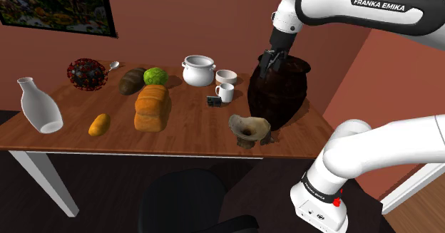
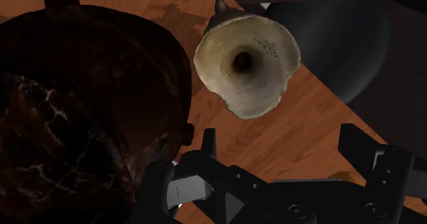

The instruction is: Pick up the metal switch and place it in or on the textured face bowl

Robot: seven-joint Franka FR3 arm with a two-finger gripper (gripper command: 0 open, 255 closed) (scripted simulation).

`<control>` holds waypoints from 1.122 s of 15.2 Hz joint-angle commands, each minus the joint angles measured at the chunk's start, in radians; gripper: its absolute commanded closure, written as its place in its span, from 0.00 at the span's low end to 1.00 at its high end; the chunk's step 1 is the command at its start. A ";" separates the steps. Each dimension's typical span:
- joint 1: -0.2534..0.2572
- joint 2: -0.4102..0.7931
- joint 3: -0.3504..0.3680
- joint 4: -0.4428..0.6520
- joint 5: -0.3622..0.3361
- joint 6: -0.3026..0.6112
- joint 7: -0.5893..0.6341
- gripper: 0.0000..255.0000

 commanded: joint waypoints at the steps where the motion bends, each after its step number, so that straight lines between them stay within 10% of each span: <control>1: 0.000 0.000 0.000 0.000 0.000 0.000 0.000 0.00; 17: -0.031 0.420 -0.014 -0.109 -0.221 0.611 -0.123 0.00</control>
